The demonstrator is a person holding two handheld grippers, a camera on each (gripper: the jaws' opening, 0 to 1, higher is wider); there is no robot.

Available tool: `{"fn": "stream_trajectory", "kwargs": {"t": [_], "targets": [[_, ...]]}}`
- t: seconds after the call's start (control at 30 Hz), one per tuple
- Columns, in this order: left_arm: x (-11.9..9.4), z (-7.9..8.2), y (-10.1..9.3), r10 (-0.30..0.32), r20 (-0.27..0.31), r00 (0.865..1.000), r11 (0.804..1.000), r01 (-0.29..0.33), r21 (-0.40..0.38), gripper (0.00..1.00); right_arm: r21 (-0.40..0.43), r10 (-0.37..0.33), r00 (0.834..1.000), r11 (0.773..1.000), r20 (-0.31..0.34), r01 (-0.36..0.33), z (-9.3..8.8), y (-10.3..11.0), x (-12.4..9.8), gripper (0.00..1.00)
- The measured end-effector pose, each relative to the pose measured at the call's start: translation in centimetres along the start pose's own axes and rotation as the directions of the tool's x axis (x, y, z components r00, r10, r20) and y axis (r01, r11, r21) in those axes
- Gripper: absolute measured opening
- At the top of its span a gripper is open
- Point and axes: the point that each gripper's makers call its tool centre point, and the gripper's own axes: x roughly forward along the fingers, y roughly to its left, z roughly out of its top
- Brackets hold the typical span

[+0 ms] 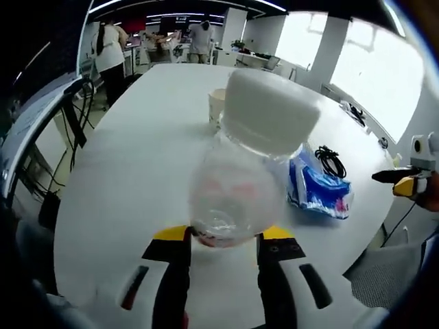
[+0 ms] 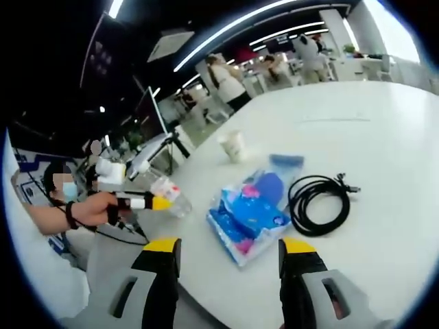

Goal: Arrange the tabletop items into an orderly group along one side of the table until the central work area is clear of visible clutter.

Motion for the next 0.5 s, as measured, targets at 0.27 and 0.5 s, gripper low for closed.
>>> {"fn": "stream_trajectory", "kwargs": {"t": [0.27, 0.5], "targets": [[1.7, 2.3, 1.6, 0.026, -0.010, 1.000, 0.999, -0.026, -0.023, 0.36, 0.025, -0.009, 1.000, 1.000, 0.013, 0.008, -0.5, -0.9, -0.6, 0.58], [3.1, 4.1, 2.2, 0.037, -0.003, 0.999, 0.999, -0.037, -0.034, 0.36, 0.042, -0.037, 0.999, 0.998, 0.032, 0.036, -0.1, -1.9, -1.6, 0.58]]}}
